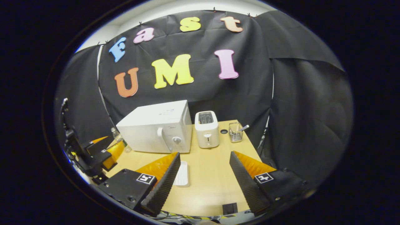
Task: Open the microwave oven with the left hand, put the food in, and close the microwave oven.
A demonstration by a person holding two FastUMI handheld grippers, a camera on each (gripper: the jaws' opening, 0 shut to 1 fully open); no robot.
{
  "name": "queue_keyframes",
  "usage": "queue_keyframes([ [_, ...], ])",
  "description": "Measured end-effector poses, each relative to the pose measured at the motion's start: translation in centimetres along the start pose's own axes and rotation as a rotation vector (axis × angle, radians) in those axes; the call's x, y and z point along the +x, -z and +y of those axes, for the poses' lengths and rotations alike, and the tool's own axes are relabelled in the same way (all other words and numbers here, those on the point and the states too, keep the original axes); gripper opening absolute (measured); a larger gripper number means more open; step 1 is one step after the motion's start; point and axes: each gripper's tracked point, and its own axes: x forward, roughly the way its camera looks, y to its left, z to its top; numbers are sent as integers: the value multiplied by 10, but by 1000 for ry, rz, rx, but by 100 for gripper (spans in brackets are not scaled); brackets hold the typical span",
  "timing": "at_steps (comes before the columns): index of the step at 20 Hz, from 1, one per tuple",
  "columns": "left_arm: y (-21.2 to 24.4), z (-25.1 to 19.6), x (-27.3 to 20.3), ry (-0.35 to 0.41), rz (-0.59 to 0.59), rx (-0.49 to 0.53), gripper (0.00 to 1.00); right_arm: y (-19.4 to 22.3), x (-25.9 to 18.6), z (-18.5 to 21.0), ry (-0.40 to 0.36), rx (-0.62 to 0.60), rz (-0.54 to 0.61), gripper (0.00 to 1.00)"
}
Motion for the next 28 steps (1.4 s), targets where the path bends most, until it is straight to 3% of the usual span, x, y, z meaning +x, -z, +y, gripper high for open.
queue_keyframes([
  [1, -7, 4, -12, 0, 1, -2, 95, -1, -1, 7, -7, -11, -8, 100],
  [6, -45, 32, -60, -28, -40, -13, 95, -16, -7, 44, -50, -33, -70, 100],
  [7, -50, 37, -67, -33, -43, -19, 95, -20, -8, 52, -60, -33, -83, 91],
  [8, -55, 47, -74, -52, -47, -21, 95, -25, -10, 59, -70, -33, -95, 100],
  [10, -63, 68, -87, -110, -55, -43, 95, -37, -15, 71, -88, -29, -124, 100],
  [11, -66, 74, -93, -128, -50, -64, 95, -40, -18, 76, -95, -29, -135, 91],
  [12, -69, 79, -99, -140, -53, -75, 95, -47, -22, 81, -103, -28, -151, 91],
  [13, -74, 86, -104, -152, -59, -81, 95, -54, -25, 85, -106, -28, -166, 100],
  [16, -88, 106, -114, -181, -89, -63, 95, -70, -34, 94, -111, -37, -207, 100],
  [28, -130, 128, -131, -174, -166, -66, 95, -107, -63, 113, -109, -53, -324, 100],
])
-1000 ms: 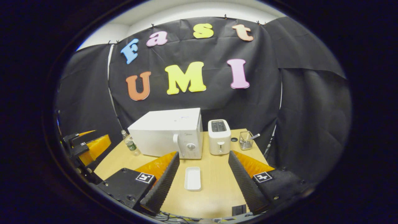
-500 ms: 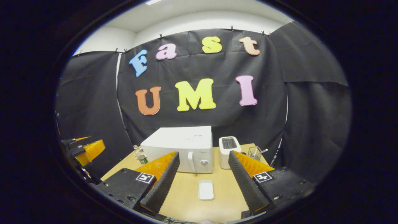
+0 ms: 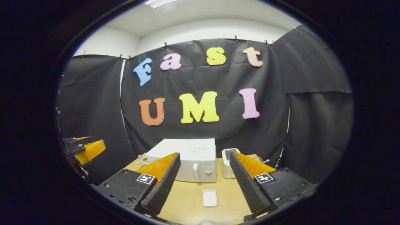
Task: Open the microwave oven with the left hand, put the food in, and close the microwave oven.
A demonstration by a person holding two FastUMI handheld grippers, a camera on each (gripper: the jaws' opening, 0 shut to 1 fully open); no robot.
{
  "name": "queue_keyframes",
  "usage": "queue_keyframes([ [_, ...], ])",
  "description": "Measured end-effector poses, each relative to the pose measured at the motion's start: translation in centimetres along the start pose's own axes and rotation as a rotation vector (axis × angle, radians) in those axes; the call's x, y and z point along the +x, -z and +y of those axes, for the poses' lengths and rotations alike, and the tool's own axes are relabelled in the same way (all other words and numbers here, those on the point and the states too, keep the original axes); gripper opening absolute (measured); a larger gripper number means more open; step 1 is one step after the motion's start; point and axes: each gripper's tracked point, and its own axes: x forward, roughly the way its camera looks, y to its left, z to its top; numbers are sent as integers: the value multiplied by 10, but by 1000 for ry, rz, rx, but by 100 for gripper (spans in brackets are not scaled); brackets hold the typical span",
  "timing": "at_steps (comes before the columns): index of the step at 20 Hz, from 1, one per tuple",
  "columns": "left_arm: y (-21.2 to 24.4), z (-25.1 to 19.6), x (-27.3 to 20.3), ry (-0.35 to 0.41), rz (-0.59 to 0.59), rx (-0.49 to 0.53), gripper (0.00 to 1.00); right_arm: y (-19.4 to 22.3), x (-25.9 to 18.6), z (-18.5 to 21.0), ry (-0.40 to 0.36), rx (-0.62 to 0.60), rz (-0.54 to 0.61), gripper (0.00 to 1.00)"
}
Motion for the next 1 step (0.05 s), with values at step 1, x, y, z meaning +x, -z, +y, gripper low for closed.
queue_keyframes([
  [1, -1, 1, -1, 0, 0, -3, 89, -2, -2, 1, 0, -3, -5, 100],
])
